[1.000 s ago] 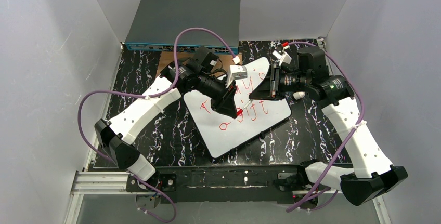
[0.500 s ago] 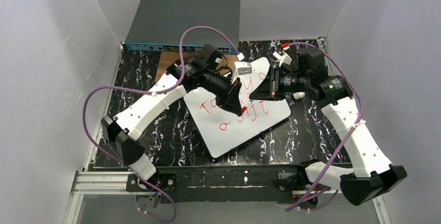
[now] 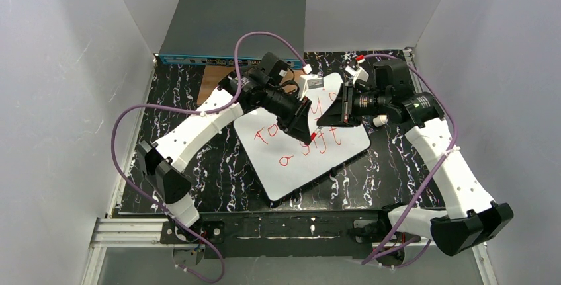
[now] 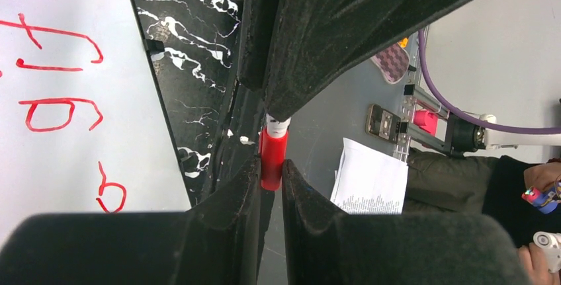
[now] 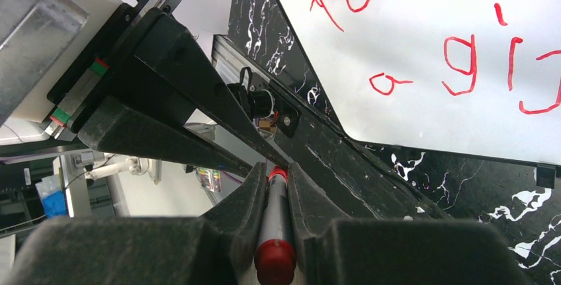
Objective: Write a sentence on the whiteboard
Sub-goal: Insert the whiteboard marker without the cap into the pen cap.
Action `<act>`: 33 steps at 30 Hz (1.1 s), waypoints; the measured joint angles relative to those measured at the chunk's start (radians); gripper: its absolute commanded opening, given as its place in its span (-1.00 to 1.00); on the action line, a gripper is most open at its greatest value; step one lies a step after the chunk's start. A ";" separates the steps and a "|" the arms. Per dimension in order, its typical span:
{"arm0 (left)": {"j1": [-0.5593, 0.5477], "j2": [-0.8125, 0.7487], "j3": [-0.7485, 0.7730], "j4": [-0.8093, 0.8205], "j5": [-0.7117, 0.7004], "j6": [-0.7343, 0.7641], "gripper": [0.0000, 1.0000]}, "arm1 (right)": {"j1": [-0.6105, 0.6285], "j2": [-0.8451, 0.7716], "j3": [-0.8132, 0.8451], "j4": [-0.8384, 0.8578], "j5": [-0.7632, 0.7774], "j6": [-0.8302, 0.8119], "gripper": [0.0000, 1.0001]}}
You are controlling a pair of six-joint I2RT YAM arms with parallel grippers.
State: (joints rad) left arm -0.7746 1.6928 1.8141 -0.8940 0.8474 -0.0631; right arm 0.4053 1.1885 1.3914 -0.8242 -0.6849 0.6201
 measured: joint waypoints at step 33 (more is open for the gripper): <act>-0.010 0.070 0.087 -0.033 -0.236 -0.186 -1.00 | 0.061 0.007 -0.072 0.109 0.146 0.002 -0.97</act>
State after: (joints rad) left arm -0.7849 1.7630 1.9011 -0.9272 0.6117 -0.2493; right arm 0.4660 1.1957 1.3197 -0.7147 -0.5388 0.6220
